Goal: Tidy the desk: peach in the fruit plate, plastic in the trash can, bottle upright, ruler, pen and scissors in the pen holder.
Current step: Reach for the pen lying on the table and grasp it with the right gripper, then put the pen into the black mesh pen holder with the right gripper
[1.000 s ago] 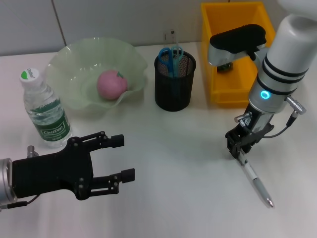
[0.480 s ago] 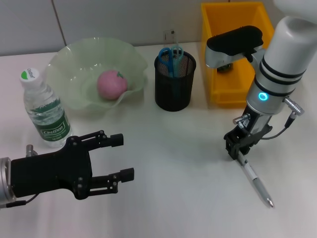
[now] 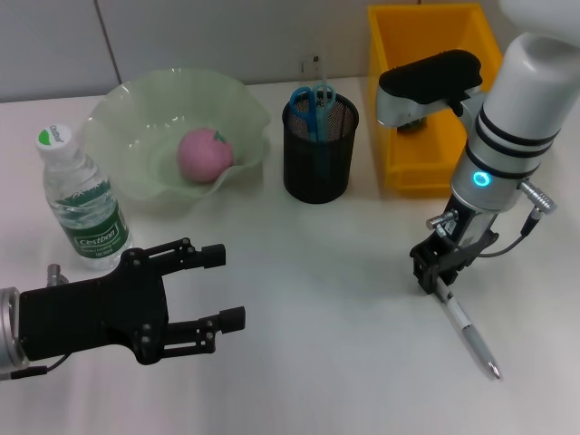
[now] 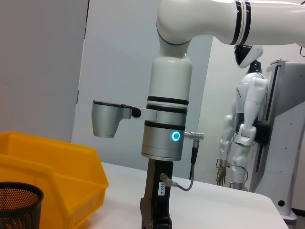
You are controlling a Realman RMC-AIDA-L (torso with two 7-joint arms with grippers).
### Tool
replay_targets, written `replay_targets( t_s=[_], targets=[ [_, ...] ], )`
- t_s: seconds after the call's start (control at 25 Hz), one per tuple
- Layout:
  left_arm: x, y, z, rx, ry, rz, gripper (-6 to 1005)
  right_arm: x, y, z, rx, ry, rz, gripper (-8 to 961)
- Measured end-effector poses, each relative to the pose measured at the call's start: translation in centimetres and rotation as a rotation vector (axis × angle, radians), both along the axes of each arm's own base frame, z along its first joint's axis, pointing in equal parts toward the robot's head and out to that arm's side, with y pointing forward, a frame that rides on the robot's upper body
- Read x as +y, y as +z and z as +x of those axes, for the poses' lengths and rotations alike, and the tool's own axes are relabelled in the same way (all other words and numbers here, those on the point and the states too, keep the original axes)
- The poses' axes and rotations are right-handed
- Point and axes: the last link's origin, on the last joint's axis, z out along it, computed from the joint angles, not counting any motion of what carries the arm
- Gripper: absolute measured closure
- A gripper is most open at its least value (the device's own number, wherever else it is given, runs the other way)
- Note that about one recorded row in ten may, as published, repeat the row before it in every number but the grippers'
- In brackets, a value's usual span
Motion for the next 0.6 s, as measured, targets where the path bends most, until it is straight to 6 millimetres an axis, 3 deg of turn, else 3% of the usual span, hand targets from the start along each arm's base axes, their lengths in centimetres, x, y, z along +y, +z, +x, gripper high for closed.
replay_targets(
  t_s=[0.36, 0.6],
  targets=[
    [-0.1, 0.1, -0.1, -0.001, 0.001, 0.000, 209, -0.1, -0.2, 0.3, -0.002, -0.006, -0.003, 740],
    [-0.2, 0.2, -0.2, -0.001, 0.001, 0.000, 214, 0.6, 0.7, -1.5, 0.064, 0.036, 0.039, 786]
  ],
)
